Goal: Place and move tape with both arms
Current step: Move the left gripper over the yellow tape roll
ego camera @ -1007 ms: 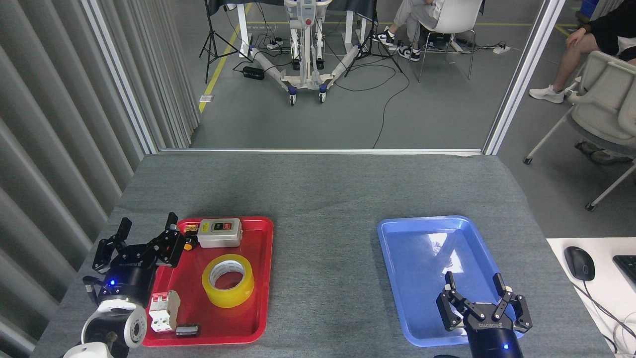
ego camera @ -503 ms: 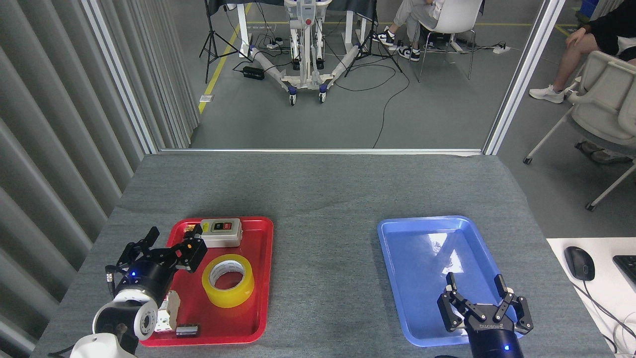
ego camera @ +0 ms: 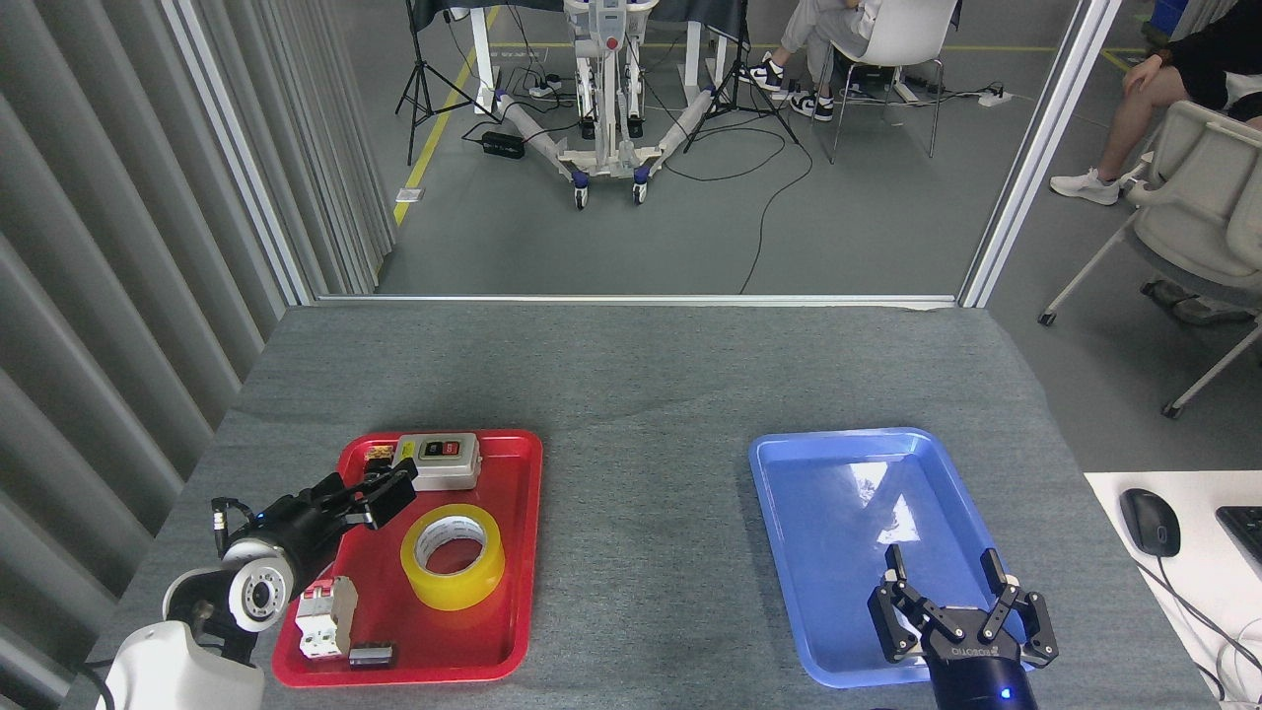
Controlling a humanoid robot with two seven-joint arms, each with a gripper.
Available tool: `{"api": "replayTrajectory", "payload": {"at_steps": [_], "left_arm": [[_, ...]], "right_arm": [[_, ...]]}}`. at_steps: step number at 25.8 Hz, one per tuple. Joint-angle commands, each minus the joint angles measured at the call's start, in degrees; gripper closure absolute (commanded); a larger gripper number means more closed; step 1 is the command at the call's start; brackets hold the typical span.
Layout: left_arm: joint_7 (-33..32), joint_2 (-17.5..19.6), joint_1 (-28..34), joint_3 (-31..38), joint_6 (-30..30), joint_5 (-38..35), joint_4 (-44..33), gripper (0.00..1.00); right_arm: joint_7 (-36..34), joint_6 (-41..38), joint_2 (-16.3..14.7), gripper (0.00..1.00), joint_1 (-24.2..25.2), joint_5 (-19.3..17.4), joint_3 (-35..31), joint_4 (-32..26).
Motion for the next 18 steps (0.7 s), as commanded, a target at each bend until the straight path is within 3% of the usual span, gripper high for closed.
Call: {"api": "replayTrajectory", "payload": {"at_steps": [1, 4, 13, 18], "left_arm": [[-1.52, 1.11, 0.38, -0.28, 0.00, 0.38, 0.34, 0.00], [-4.50, 1.11, -0.24, -1.78, 0.00, 0.99, 0.43, 0.00], [-4.50, 1.47, -4.98, -1.87, 0.00, 1.34, 1.05, 0.00], [-5.56, 1.64, -4.28, -2.13, -0.61, 1.34, 0.78, 0.00]], "right_arm": [[0.31, 0.00, -0.04, 0.00, 0.42, 0.00, 0.00, 0.07], [0.22, 0.00, -0.13, 0.00, 0.60, 0.00, 0.00, 0.16], [0.31, 0.00, -0.13, 0.00, 0.77, 0.00, 0.00, 0.34], [0.31, 0.00, -0.13, 0.00, 0.77, 0.00, 0.00, 0.34]]}}
